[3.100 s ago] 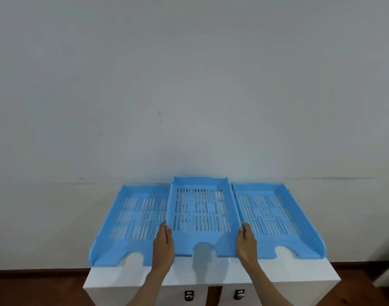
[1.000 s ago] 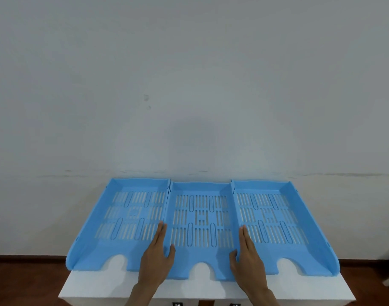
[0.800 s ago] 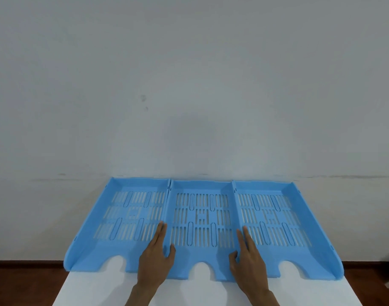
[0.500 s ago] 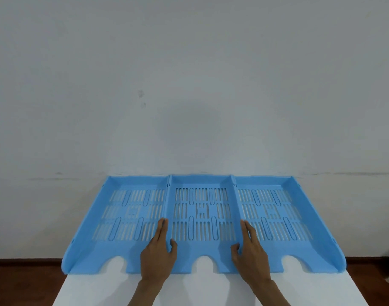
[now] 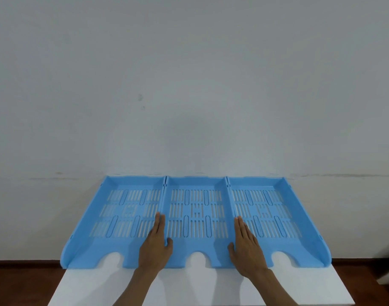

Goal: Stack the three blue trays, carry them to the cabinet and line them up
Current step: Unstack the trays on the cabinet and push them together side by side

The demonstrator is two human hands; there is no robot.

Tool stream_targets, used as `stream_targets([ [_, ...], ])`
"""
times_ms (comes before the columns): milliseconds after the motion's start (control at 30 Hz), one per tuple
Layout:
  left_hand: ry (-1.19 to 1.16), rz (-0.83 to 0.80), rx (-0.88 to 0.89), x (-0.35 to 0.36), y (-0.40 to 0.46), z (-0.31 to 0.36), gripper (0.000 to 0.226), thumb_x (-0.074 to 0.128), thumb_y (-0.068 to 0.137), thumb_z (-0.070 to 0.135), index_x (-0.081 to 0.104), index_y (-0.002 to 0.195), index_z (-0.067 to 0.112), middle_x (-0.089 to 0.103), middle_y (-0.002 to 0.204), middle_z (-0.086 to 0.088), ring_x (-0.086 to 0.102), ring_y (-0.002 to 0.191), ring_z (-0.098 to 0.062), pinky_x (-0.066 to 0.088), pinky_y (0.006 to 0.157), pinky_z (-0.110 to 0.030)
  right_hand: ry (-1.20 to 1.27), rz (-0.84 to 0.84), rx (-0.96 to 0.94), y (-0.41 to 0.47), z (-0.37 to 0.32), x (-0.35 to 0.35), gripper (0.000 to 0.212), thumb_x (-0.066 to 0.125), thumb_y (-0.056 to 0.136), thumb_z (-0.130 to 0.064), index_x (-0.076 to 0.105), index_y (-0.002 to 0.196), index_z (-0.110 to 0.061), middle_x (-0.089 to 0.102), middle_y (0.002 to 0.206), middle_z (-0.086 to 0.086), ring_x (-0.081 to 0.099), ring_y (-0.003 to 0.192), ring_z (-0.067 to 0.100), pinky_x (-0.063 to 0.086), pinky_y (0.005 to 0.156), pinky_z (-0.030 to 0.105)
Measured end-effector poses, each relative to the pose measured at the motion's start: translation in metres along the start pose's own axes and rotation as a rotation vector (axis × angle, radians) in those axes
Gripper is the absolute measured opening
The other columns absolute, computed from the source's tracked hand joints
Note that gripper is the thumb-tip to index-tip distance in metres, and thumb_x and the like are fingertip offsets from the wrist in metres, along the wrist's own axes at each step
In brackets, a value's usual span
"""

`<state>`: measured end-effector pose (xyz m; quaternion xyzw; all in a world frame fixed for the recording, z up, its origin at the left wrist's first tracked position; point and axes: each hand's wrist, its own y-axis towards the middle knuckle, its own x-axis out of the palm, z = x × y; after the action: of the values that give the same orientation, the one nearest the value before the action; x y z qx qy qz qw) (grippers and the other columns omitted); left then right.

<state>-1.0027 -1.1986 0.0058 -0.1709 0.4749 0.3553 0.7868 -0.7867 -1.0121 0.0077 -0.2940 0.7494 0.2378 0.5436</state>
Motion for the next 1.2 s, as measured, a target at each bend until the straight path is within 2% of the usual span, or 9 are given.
stream_targets([
  [67, 0.018, -0.004, -0.016, 0.002, 0.002, -0.001, 0.08, 0.047, 0.096, 0.025, -0.009, 0.152, 0.023, -0.005, 0.164, 0.01, 0.051, 0.061, -0.008, 0.036, 0.044, -0.013, -0.009, 0.016, -0.016, 0.003, 0.0, 0.001, 0.074, 0.034, 0.099, -0.027, -0.013, 0.153, -0.011, -0.009, 0.165, 0.002, -0.002, 0.153, 0.017, 0.008, 0.122, 0.03],
  [133, 0.03, 0.0, -0.033, 0.005, 0.004, -0.004, 0.076, 0.046, 0.096, 0.022, -0.003, 0.154, 0.021, -0.002, 0.164, 0.01, 0.043, 0.051, -0.006, 0.03, 0.039, -0.014, -0.004, 0.032, -0.024, 0.005, 0.001, 0.003, 0.072, 0.034, 0.099, -0.025, -0.011, 0.154, -0.01, -0.007, 0.165, 0.003, 0.001, 0.153, 0.018, 0.009, 0.122, 0.029],
  [400, -0.03, 0.082, -0.061, 0.01, 0.009, -0.006, 0.071, 0.051, 0.093, 0.019, 0.014, 0.154, 0.023, 0.011, 0.162, 0.014, 0.043, 0.048, -0.006, 0.031, 0.039, -0.015, 0.065, 0.086, -0.017, 0.012, 0.002, 0.011, 0.07, 0.036, 0.098, -0.025, 0.001, 0.156, -0.011, 0.008, 0.165, 0.003, 0.019, 0.151, 0.018, 0.022, 0.12, 0.03],
  [533, -0.082, 0.075, -0.053, 0.004, 0.006, -0.003, 0.076, 0.052, 0.093, 0.027, 0.009, 0.155, 0.026, 0.004, 0.161, 0.017, 0.065, 0.091, -0.018, 0.053, 0.065, -0.023, 0.168, -0.005, 0.015, 0.014, 0.001, 0.006, 0.08, 0.043, 0.096, -0.039, -0.005, 0.156, -0.017, -0.003, 0.166, -0.001, 0.013, 0.151, 0.016, 0.02, 0.122, 0.035],
  [733, -0.206, 0.132, -0.061, -0.001, -0.012, -0.006, 0.069, 0.052, 0.095, 0.026, 0.017, 0.154, 0.028, 0.014, 0.162, 0.015, 0.049, 0.132, -0.017, 0.049, 0.095, -0.033, 0.199, 0.076, 0.028, 0.0, -0.005, -0.002, 0.068, 0.04, 0.1, -0.03, 0.004, 0.157, -0.017, 0.006, 0.165, -0.002, 0.011, 0.152, 0.014, 0.018, 0.121, 0.033],
  [967, -0.186, 0.093, -0.002, 0.008, -0.009, -0.012, 0.076, 0.05, 0.093, 0.011, 0.004, 0.151, 0.03, 0.011, 0.162, 0.014, 0.061, 0.073, -0.01, 0.04, 0.054, -0.014, 0.116, 0.07, -0.005, -0.001, -0.006, 0.006, 0.065, 0.031, 0.099, -0.015, -0.001, 0.156, -0.01, 0.002, 0.166, 0.003, 0.017, 0.15, 0.015, 0.022, 0.117, 0.025],
  [1033, -0.197, 0.108, -0.003, 0.011, -0.009, -0.013, 0.074, 0.05, 0.094, 0.008, 0.008, 0.152, 0.025, 0.015, 0.161, 0.013, 0.053, 0.063, -0.007, 0.037, 0.048, -0.011, 0.141, 0.057, 0.011, -0.001, -0.007, 0.005, 0.066, 0.033, 0.099, -0.014, 0.0, 0.156, -0.011, 0.001, 0.165, 0.0, 0.042, 0.138, 0.018, 0.039, 0.103, 0.023],
  [1100, -0.208, 0.12, 0.006, 0.013, -0.008, -0.014, 0.073, 0.05, 0.093, 0.007, 0.01, 0.152, 0.024, 0.016, 0.16, 0.013, 0.054, 0.068, -0.008, 0.035, 0.048, -0.008, 0.163, 0.029, 0.037, -0.001, -0.008, 0.004, 0.067, 0.034, 0.099, -0.014, -0.001, 0.156, -0.015, -0.003, 0.163, -0.009, 0.062, 0.093, 0.013, 0.046, 0.068, 0.015],
  [1200, -0.217, 0.111, 0.015, 0.012, -0.008, -0.014, 0.073, 0.049, 0.094, 0.005, 0.007, 0.151, 0.024, 0.013, 0.161, 0.013, 0.052, 0.07, -0.008, 0.038, 0.05, -0.012, 0.176, -0.025, 0.066, 0.001, -0.008, 0.004, 0.068, 0.034, 0.1, -0.013, -0.004, 0.156, -0.017, -0.004, 0.163, -0.012, 0.046, 0.055, 0.01, 0.035, 0.048, 0.017],
])
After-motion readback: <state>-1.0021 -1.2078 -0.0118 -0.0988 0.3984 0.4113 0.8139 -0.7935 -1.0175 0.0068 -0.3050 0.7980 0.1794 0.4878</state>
